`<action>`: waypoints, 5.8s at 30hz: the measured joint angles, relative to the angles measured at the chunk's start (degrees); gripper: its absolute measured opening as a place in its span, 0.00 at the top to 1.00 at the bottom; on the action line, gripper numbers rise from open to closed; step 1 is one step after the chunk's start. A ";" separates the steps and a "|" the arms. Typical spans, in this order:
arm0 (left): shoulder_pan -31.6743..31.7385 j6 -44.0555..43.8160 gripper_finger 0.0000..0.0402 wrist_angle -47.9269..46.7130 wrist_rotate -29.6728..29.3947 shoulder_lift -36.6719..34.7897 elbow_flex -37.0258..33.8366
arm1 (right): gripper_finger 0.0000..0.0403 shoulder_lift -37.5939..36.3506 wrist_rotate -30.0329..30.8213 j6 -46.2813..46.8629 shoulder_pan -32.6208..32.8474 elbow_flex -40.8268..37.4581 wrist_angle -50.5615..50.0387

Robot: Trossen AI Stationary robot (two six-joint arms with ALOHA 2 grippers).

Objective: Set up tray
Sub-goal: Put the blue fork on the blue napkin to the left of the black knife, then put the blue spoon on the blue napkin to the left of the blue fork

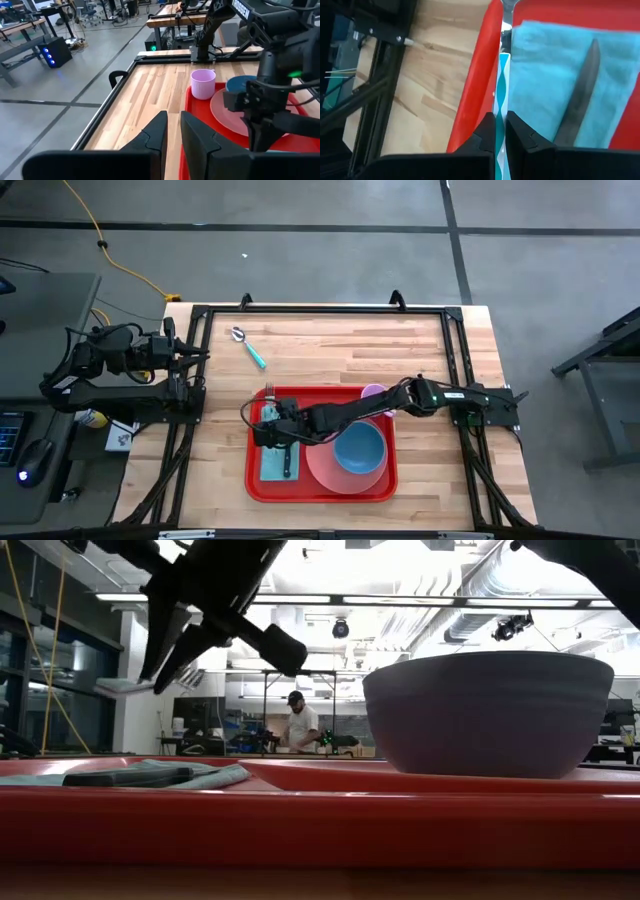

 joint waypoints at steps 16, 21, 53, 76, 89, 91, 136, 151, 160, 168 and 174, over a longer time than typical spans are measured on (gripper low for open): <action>0.00 -1.29 0.79 -0.01 -0.15 0.00 0.00 | 1.00 2.91 -2.99 5.27 1.89 -0.02 0.66; 0.00 -1.56 0.79 -0.02 -0.15 0.00 0.00 | 1.00 3.41 -4.15 6.84 2.28 -0.02 1.08; 0.00 -4.37 0.79 0.00 -1.26 0.00 0.00 | 1.00 3.51 -5.62 12.62 3.27 -0.02 0.72; 0.02 -4.67 0.79 0.00 -1.64 0.00 0.00 | 1.00 4.25 -7.32 13.73 3.24 -0.04 0.89; 0.00 -4.52 0.79 0.00 -1.62 0.00 0.00 | 1.00 4.25 -7.05 13.36 3.22 -0.07 0.92; 0.00 -4.52 0.79 0.00 -1.62 0.00 0.00 | 1.00 4.26 -6.71 13.19 3.22 -0.07 0.92; 0.02 -4.28 0.79 -0.04 -1.57 0.00 0.00 | 0.76 2.13 -4.02 4.96 3.47 -0.13 3.37; 0.01 -4.28 0.79 -0.09 -1.55 0.00 0.00 | 0.75 -12.45 12.95 -14.23 2.16 -0.11 -0.13; 0.01 -3.09 0.79 -0.13 -1.53 0.00 0.00 | 0.75 -23.34 22.81 -21.37 -0.69 0.00 -12.23; 0.01 -2.23 0.79 -0.74 -1.53 0.00 0.00 | 0.75 -30.31 29.42 -21.44 -5.04 -0.02 -27.72; 0.01 -0.32 0.79 -0.98 -3.62 0.00 0.00 | 0.76 -33.48 31.77 -21.26 -9.51 -0.02 -40.00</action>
